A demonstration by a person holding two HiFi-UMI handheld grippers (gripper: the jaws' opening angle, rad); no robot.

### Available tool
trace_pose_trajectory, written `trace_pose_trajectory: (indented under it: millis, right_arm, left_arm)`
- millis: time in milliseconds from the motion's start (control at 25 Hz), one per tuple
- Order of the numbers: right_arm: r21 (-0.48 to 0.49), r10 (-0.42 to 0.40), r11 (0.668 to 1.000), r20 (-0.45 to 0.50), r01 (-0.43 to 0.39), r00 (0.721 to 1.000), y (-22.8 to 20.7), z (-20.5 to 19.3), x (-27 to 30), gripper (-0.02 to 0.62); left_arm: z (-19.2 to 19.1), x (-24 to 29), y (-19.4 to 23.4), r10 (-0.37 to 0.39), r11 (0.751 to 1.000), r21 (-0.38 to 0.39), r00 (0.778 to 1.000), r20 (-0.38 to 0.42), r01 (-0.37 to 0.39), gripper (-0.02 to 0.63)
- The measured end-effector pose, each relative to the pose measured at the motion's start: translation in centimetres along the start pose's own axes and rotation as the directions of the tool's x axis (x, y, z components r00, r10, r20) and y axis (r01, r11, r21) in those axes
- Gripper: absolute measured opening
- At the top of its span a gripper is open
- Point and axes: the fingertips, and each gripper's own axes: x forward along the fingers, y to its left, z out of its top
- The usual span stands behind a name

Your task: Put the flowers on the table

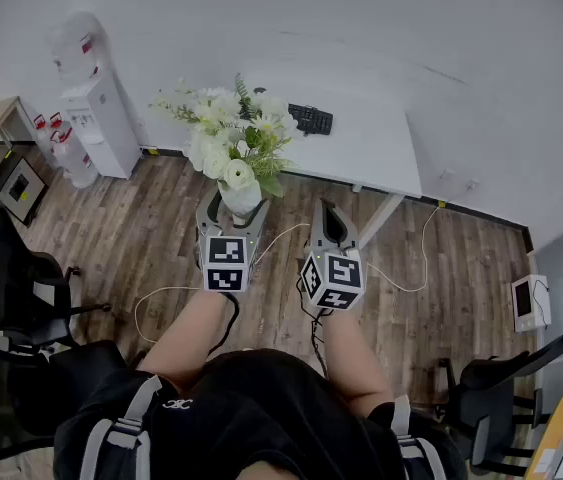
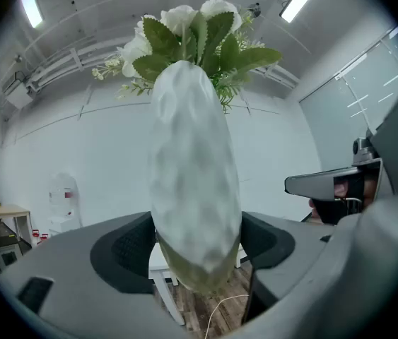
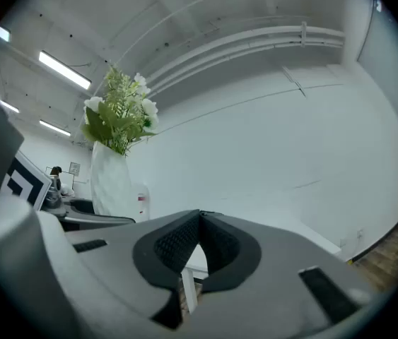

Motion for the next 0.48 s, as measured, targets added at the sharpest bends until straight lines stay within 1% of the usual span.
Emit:
trace_pose_trajectory:
  millis: [280,480]
  right_arm:
    - [0.018,-0.004,1.000,0.006,0.004,1.000,0.0,-0.2,0.0,0.002]
    - [0.025,-0.026,0.999,0.001,0.026,1.000,-0.3,-0.7,0.5,0.002]
  left_arm:
    - [-0.7,0.2,0.1,0.000,1.000,-0.015,1.000,-0.018,-0.001,0.379]
    - [-1.6,0.7,0.8,-0.003,1.000,-0.021,0.999,-0.041,0.002,0.379]
